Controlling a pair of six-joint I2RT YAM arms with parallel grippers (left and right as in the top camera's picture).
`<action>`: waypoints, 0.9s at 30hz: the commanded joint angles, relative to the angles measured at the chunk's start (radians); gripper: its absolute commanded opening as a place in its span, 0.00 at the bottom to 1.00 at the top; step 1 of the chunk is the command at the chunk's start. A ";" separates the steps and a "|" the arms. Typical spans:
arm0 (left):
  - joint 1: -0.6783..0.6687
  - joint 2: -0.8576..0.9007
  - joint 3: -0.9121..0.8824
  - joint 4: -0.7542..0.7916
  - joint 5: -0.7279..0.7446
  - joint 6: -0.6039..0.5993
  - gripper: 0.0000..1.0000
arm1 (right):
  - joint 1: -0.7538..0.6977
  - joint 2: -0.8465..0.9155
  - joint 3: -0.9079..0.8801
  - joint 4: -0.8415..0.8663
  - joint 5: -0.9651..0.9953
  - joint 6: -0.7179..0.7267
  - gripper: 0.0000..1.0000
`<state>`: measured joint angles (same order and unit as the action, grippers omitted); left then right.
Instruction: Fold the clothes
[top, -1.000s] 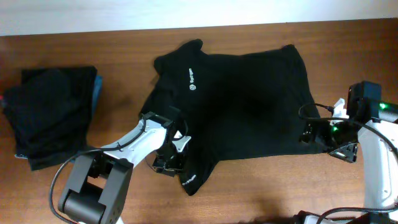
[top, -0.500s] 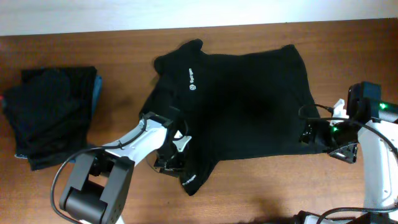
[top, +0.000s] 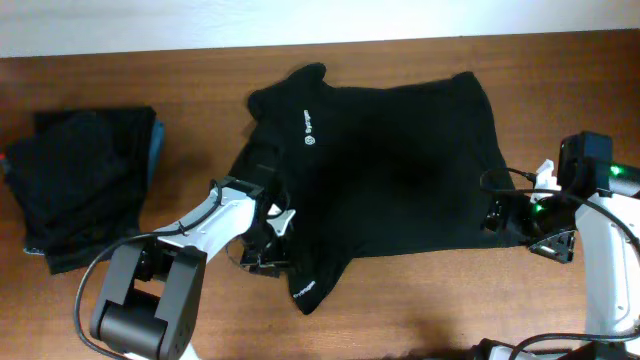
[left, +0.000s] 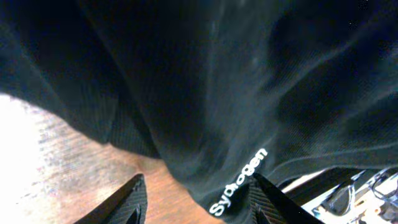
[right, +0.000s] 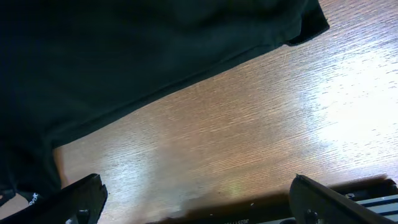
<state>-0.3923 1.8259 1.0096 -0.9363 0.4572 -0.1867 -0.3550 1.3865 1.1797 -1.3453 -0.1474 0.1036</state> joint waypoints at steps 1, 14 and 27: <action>0.003 0.021 0.006 0.013 0.038 -0.038 0.55 | -0.007 0.000 -0.004 -0.001 0.012 -0.011 0.99; 0.003 0.090 0.040 -0.027 0.085 -0.037 0.10 | -0.007 0.000 -0.004 -0.002 0.013 -0.021 0.99; 0.004 0.042 0.239 -0.162 -0.039 0.072 0.01 | -0.008 0.031 -0.004 0.176 0.029 -0.016 1.00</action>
<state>-0.3904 1.9003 1.1881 -1.0866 0.4747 -0.1497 -0.3550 1.3933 1.1793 -1.1965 -0.1318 0.0933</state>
